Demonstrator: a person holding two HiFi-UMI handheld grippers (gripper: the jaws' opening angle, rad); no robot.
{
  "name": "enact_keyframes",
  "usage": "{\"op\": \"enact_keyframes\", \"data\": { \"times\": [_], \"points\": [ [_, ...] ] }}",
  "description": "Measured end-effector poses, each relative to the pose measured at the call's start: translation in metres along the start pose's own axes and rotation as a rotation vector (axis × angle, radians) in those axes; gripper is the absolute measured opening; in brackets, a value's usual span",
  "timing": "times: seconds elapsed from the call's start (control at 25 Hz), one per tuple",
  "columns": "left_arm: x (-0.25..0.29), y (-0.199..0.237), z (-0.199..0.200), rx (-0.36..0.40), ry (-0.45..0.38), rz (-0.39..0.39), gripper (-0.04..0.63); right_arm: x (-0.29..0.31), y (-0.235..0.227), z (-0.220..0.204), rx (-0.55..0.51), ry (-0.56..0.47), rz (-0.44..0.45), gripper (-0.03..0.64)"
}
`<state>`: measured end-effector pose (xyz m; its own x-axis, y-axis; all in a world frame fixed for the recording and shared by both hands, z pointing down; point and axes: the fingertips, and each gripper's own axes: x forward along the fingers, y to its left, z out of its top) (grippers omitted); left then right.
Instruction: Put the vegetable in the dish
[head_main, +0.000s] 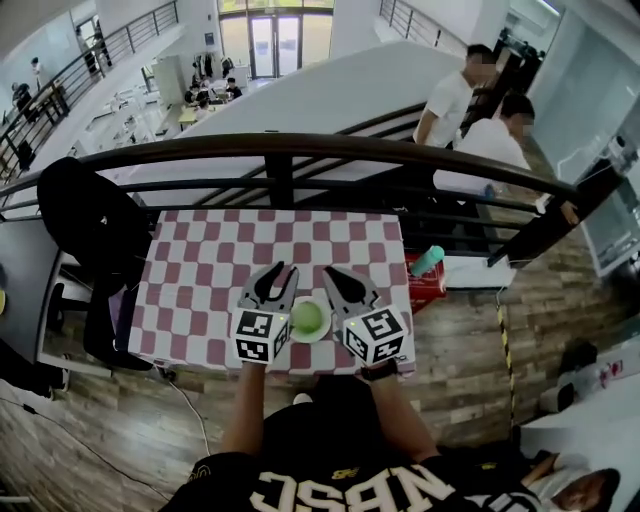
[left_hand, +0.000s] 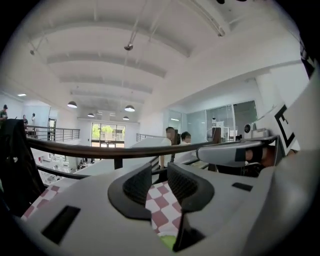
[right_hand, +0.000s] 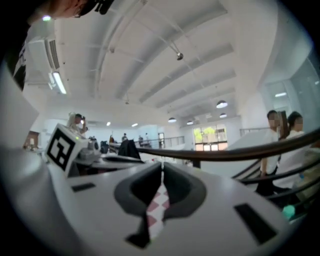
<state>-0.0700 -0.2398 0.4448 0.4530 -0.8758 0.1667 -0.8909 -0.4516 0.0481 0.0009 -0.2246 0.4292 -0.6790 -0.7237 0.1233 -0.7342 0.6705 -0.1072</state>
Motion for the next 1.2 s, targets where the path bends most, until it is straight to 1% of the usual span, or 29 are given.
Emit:
{"op": "enact_keyframes", "data": {
  "times": [0.12,0.16,0.32,0.4,0.48,0.64,0.76,0.92,1.04,1.2],
  "points": [
    [-0.014,-0.008,0.019,0.029,-0.066,0.017,0.035,-0.008,0.005,0.012,-0.020,-0.033,-0.035,0.016],
    [-0.017,-0.010,0.025,0.044,-0.085,0.022,0.018,-0.009,0.005,0.016,-0.033,-0.040,-0.048,0.015],
    [-0.017,-0.013,0.054,0.105,-0.154,0.029,0.018,-0.005,0.005,0.042,-0.100,-0.070,-0.064,0.015],
    [-0.026,-0.021,0.046,0.109,-0.151,0.028,0.018,-0.014,0.015,0.033,-0.105,-0.054,-0.062,0.015],
    [-0.033,-0.018,0.039,0.108,-0.150,0.031,0.018,-0.012,0.023,0.025,-0.101,-0.047,-0.055,0.015],
    [-0.032,-0.012,0.051,0.109,-0.171,0.037,0.018,-0.005,0.027,0.037,-0.118,-0.060,-0.048,0.015],
    [-0.036,-0.009,0.050,0.091,-0.173,0.053,0.018,-0.004,0.031,0.037,-0.126,-0.053,-0.043,0.015],
    [-0.044,0.001,0.034,0.054,-0.156,0.079,0.018,0.000,0.038,0.024,-0.125,-0.030,-0.049,0.015],
    [-0.046,0.010,0.024,0.040,-0.152,0.093,0.018,0.006,0.039,0.016,-0.124,-0.012,-0.065,0.015],
    [-0.049,0.021,-0.003,0.000,-0.108,0.110,0.018,0.013,0.042,-0.004,-0.121,0.038,-0.081,0.017]
  ]
}}
